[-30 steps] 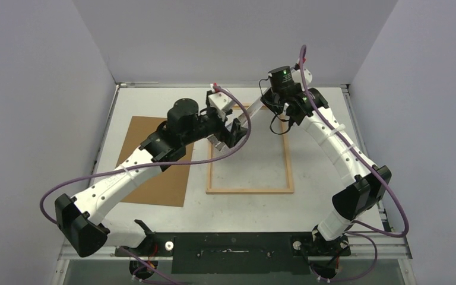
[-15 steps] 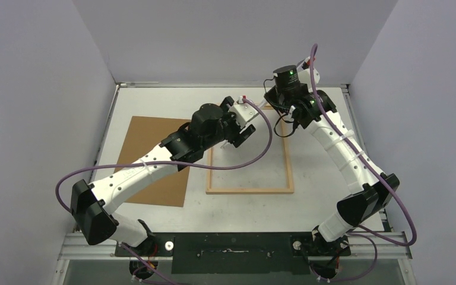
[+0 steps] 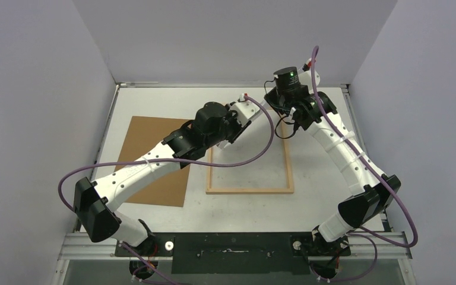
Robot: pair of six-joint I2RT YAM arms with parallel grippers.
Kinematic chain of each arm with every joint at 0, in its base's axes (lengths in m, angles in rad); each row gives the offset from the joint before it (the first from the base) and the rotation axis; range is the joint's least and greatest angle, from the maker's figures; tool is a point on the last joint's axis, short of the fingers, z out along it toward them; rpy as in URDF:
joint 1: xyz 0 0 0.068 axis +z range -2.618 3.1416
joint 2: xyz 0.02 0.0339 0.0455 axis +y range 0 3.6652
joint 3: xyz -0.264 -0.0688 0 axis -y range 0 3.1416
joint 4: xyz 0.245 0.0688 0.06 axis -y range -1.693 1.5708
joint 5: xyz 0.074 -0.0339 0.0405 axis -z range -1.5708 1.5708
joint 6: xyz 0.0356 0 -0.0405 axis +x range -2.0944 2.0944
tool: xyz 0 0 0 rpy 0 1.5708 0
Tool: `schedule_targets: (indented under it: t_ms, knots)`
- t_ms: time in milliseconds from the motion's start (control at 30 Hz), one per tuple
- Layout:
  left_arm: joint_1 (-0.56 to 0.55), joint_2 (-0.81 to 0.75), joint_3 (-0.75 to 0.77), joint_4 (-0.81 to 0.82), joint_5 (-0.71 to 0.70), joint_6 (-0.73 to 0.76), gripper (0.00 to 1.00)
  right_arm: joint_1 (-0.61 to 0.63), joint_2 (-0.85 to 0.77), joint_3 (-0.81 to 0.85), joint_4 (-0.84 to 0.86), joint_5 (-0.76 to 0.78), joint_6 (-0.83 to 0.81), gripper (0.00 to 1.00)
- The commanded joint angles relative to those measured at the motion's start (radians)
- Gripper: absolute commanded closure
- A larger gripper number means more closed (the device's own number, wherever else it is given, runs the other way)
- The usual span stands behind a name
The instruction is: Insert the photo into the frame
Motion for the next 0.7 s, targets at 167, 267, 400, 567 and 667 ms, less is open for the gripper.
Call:
schedule_targets:
  t_ms: [167,267,400,567,667]
  knots:
    - [-0.001,-0.033,0.047,-0.026,0.009,-0.043,0.79,0.01,-0.059,-0.022,0.04,-0.003,0.016,1.0]
    - [-0.001,-0.03,0.05,-0.038,0.009,-0.043,0.87,0.01,-0.063,-0.029,0.043,-0.009,0.016,1.0]
    - [-0.002,-0.031,0.049,-0.035,0.013,-0.042,0.92,0.01,-0.064,-0.033,0.049,-0.015,0.016,1.0]
    - [-0.001,-0.029,0.046,-0.028,0.014,-0.037,0.96,0.008,-0.068,-0.045,0.059,-0.024,0.022,1.0]
    - [-0.001,-0.024,0.045,-0.03,0.009,-0.032,0.75,0.008,-0.073,-0.048,0.062,-0.024,0.026,1.0]
